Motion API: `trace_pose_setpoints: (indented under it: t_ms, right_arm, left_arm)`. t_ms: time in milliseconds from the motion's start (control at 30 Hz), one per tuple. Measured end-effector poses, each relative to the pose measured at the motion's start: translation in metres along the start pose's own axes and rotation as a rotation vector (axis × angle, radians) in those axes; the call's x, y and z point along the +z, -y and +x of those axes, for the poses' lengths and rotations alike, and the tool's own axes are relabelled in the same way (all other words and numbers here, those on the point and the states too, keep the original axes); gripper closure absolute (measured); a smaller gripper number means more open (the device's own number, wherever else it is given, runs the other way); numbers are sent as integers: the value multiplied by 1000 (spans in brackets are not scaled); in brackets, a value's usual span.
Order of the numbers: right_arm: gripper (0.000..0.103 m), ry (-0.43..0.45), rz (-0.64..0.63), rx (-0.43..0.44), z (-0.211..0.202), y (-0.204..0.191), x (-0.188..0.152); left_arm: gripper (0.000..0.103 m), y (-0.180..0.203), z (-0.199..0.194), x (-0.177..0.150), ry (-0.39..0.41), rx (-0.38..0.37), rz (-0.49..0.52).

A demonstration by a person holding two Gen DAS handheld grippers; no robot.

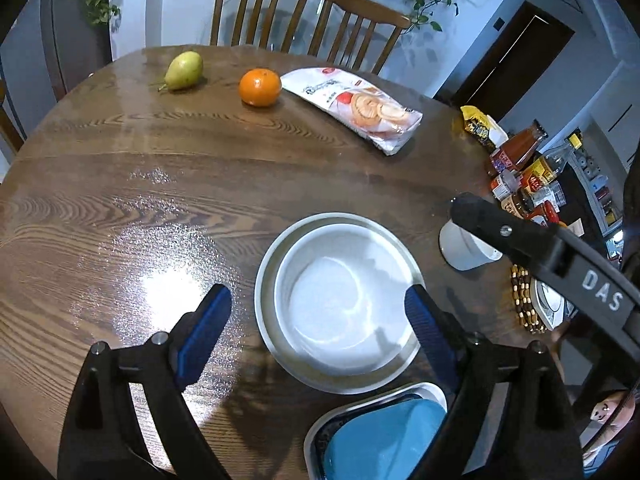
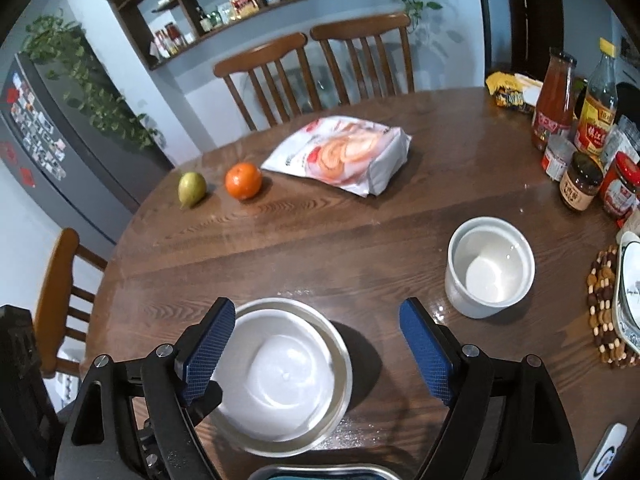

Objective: Organize plates and bowls
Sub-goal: 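Carry the nested bowls with both grippers toward the small white bowl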

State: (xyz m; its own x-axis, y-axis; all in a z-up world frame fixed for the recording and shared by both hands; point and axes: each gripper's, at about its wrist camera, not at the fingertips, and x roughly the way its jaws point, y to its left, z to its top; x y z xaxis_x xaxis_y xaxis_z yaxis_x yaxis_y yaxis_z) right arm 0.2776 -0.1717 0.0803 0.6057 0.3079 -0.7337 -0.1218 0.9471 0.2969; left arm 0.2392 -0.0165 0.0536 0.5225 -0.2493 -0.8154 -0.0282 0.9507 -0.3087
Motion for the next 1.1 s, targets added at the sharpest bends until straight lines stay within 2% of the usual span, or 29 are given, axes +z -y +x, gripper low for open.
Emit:
trace_pose_setpoints:
  t_ms: [200,333,567,800,1100]
  right_arm:
    - [11,67,-5,16,-23,2,0]
    - [10,108,14,12,-35,8,1]
    - [9,115,47,17,-40,19,3]
    - [9,121,42,71,-46,18,2]
    - [8,141,27,69,-52,19,2]
  left_arm:
    - [13,2,-12,-2,36,-18,13]
    - [13,4,-18,-3,56,-20,20]
    - [12,6,-28,-5,85,-27,29]
    - [10,17,-40,-11,164,-21,51]
    - [10,40,-36,-12,190,-18,99]
